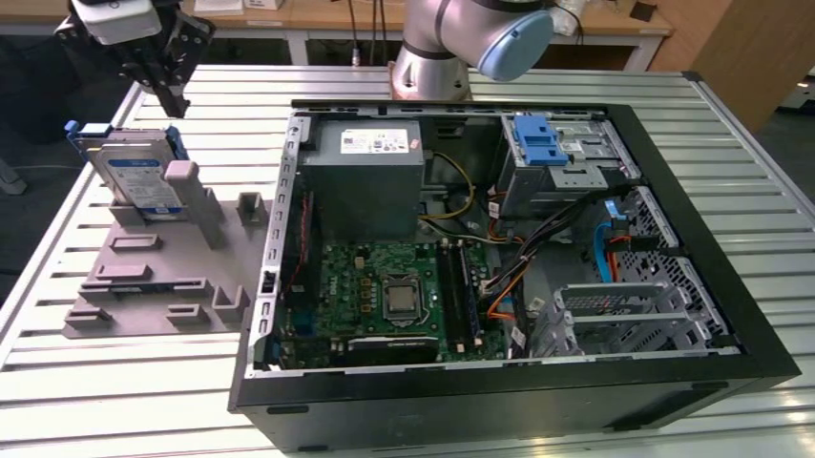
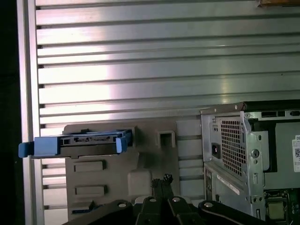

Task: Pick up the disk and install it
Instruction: 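Reach for the disk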

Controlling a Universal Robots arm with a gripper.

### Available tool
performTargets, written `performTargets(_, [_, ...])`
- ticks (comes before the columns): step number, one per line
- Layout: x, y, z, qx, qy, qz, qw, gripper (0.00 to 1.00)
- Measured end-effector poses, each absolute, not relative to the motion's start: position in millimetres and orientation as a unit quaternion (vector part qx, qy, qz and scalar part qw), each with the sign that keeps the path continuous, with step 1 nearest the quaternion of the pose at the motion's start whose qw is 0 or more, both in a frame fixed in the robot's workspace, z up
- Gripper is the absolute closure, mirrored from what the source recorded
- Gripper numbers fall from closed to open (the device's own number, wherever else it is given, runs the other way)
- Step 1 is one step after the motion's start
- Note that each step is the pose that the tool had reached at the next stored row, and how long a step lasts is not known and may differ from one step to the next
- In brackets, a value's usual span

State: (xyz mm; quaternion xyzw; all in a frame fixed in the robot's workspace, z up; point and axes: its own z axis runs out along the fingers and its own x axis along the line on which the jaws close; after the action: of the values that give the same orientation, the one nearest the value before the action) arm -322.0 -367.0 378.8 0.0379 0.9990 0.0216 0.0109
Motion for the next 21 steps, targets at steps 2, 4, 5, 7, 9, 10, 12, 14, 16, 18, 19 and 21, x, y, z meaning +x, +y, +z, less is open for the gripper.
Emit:
performTargets(2, [-329.8,-365.2,378.7,0.038,0.999,0.022,0.011,0.89])
performTargets(4, [-337.6,-363.2,378.4,0.038,0.999,0.022,0.011,0.89])
performTargets(5, [-345.8,-361.2,378.1,0.038,0.999,0.022,0.011,0.89])
performTargets(7, [-358.8,-357.9,377.2,0.038,0.999,0.022,0.011,0.89])
performTargets(9, [-370.2,-353.7,376.5,0.038,0.999,0.022,0.011,0.89])
performTargets(10, [-373.5,-352.3,376.2,0.038,0.999,0.022,0.010,0.89])
performTargets(12, [-379.8,-348.1,375.3,0.038,0.999,0.021,0.010,0.89])
performTargets(14, [-385.5,-343.6,373.5,0.038,0.999,0.020,0.008,0.89])
performTargets(16, [-389.2,-338.0,372.8,0.038,0.999,0.012,0.008,0.89])
performTargets(18, [-392.2,-332.7,372.0,0.038,0.999,0.001,0.008,0.89])
performTargets(19, [-394.7,-330.8,371.5,0.038,0.999,-0.005,0.008,0.89])
performTargets(21, [-402.7,-330.2,370.4,0.038,0.999,-0.010,0.008,0.89])
